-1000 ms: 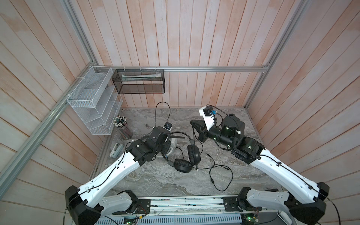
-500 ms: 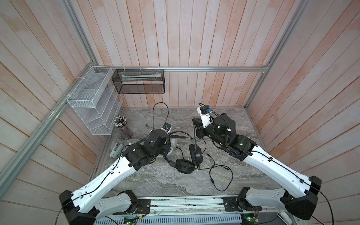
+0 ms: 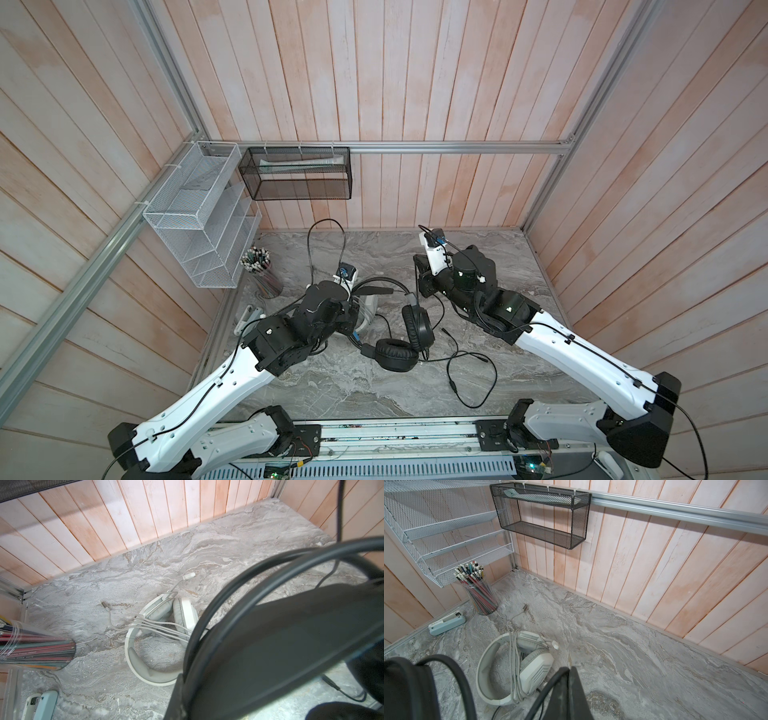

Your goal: Wrap the headphones

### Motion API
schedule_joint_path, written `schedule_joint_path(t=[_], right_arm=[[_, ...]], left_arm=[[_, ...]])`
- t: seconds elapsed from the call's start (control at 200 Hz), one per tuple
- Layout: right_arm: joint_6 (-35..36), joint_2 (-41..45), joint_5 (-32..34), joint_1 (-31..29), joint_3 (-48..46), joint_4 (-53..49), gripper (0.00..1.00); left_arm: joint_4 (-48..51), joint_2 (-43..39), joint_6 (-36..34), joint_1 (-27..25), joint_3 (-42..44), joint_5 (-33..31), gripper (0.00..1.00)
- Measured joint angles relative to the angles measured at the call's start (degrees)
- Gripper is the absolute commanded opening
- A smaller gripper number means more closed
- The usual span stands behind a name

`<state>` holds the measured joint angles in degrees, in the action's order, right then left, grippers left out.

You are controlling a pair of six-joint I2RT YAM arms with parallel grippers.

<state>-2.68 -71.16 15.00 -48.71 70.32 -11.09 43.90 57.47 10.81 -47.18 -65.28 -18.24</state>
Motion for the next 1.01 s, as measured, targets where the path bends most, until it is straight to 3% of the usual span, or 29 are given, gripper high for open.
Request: schedule_joint_path(t=[0.19, 0.525, 1.005], right_arm=[[0.1, -0.8, -0.1, 0.0, 0.0, 0.4, 0.00], [0.1, -0.8, 0.6, 0.1, -0.8, 1.1, 0.26], [-0.6, 2.6, 1.5, 0.2, -5.0, 0.1, 0.45]], left_arm=[[-2.2, -2.2, 1.8, 0.0, 0.7, 2.0, 0.00], [-3.4, -2.8, 2.9, -0.3, 1.8, 6.2, 0.00], [-1.9, -3.3, 4.3, -0.5, -0.8, 7.3, 0.00]])
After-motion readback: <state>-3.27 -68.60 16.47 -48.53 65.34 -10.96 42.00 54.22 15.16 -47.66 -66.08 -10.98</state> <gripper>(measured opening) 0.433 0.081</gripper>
